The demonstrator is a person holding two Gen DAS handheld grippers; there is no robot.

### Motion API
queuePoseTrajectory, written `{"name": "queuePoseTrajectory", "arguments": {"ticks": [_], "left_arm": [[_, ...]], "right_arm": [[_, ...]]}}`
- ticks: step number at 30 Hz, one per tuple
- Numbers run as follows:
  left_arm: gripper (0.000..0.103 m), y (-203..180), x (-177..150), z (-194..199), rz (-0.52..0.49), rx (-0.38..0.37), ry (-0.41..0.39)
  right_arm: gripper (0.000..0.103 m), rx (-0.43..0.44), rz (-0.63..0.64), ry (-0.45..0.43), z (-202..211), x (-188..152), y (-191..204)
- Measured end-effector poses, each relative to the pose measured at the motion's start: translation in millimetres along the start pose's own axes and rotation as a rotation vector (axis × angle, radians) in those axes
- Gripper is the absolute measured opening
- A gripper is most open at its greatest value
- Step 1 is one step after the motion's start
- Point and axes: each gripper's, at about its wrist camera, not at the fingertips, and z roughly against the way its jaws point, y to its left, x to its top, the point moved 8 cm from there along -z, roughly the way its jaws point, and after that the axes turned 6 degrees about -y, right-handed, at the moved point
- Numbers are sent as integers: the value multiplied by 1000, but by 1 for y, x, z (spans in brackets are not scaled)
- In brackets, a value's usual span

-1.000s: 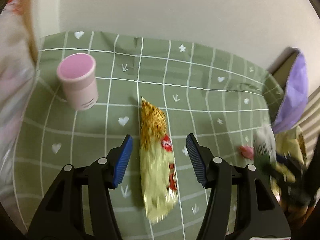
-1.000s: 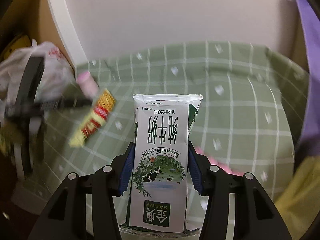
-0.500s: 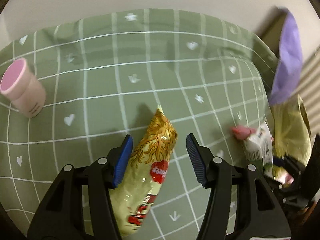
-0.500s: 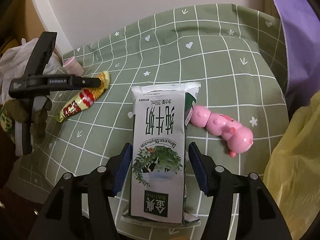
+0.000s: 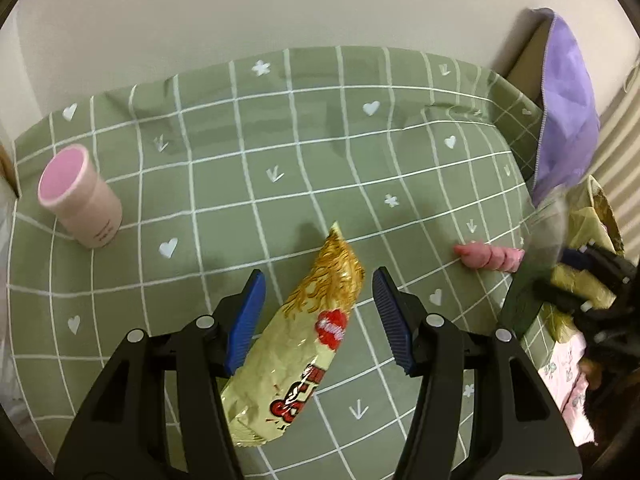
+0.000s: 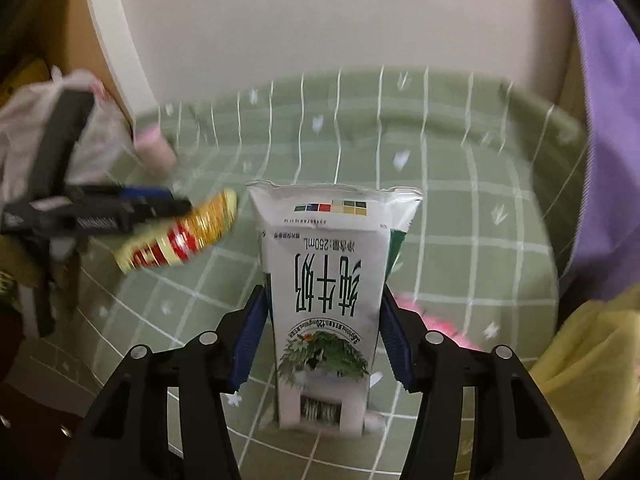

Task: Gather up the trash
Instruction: 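Grasp the white milk carton with right tool while left tool grasps yellow noodle snack, then carry the milk carton and yellow noodle snack over the bin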

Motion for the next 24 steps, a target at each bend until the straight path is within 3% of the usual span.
{"name": "queuePoseTrajectory", "arguments": {"ticks": [5,10,12,14,16,20,24], "left_arm": [[53,-12,5,-14,-66,9,40],[53,-23,12,-42,-136,25,123],[44,-24,13,-53,-159,51,160],[28,-24,12,-58,-170,53,188],[22,-27,10,-56,-168,35,200],[20,-32,18,-32,-116,-2,141],[20,-54,46,12,-75,-90,12]], "right_arm": [[51,-13,-56,-109,34,12,-17],[51,-22,-109,-128,46,7,-29],[51,-23,-118,-127,51,1,-32],[51,-24,-128,-129,56,-4,-35],[51,-26,-136,-133,61,-6,-38],[51,-36,-156,-163,73,-9,-44],[51,-62,-150,-219,93,1,-49]]}}
